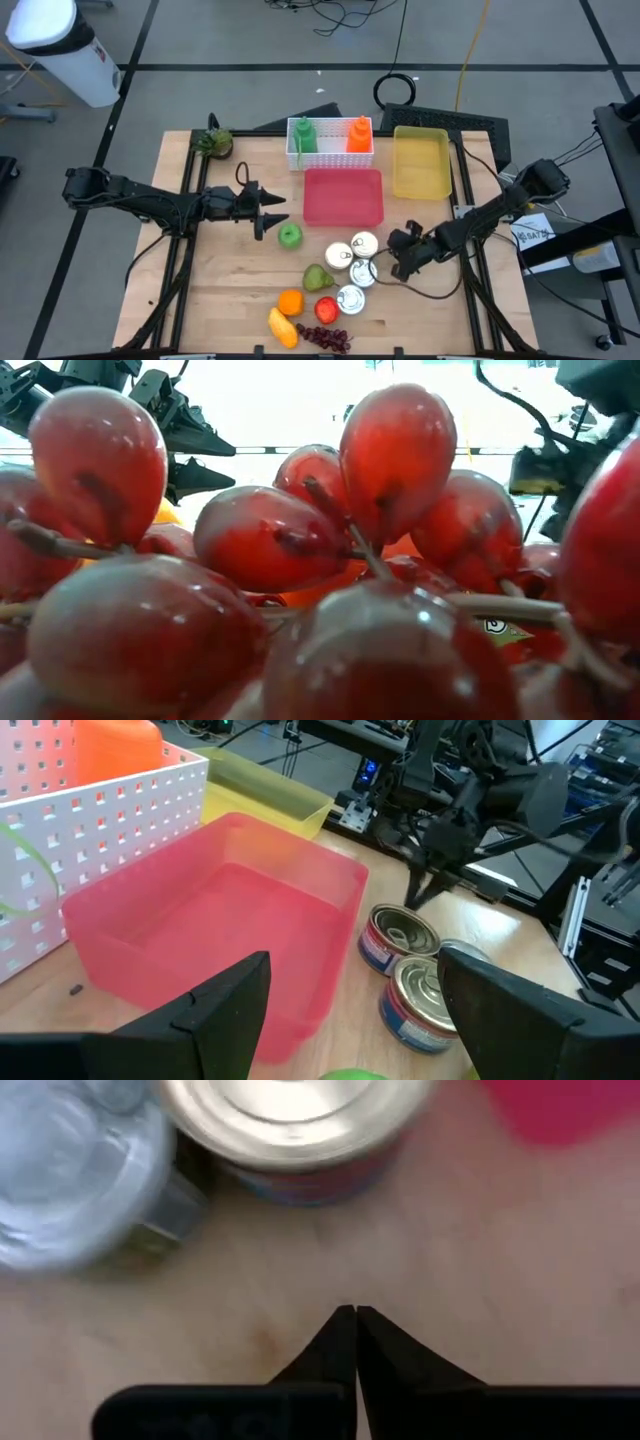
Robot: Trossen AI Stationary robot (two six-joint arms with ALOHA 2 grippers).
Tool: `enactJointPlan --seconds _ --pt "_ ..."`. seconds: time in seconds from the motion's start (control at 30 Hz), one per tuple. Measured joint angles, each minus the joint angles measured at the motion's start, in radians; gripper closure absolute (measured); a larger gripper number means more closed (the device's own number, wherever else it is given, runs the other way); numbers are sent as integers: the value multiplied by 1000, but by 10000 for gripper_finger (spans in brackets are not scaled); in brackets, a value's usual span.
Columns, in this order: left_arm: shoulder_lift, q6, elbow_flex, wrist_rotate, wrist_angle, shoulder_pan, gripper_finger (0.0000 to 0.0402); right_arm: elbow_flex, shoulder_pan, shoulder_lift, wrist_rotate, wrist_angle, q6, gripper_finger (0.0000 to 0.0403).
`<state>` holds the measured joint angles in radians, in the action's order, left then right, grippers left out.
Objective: Pick & Place Food Item
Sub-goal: Put the right blue and pink tuna can into the yellow bin
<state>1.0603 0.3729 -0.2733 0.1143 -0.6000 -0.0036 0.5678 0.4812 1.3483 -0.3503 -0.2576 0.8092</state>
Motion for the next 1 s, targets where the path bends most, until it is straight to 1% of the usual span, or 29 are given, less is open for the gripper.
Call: enactJointPlan --seconds 0.3,0.43,0.57,0.8,0.9,1.0 --pt "0 2 0 0 2 0 101 3 0 -43 -117 239 -203 403" --pt "0 2 0 0 2 0 101 3 -10 -22 -117 285 -244 403" --pt "0 -1 0 0 2 0 100 3 -11 5 -105 246 -233 403" --pt "0 0 0 0 2 0 100 7 -10 -3 -39 139 -121 403" --pt "0 0 0 0 2 0 101 4 -10 2 47 100 -88 403" --pt "0 1 0 0 2 0 100 -1 -8 3 55 79 -73 403"
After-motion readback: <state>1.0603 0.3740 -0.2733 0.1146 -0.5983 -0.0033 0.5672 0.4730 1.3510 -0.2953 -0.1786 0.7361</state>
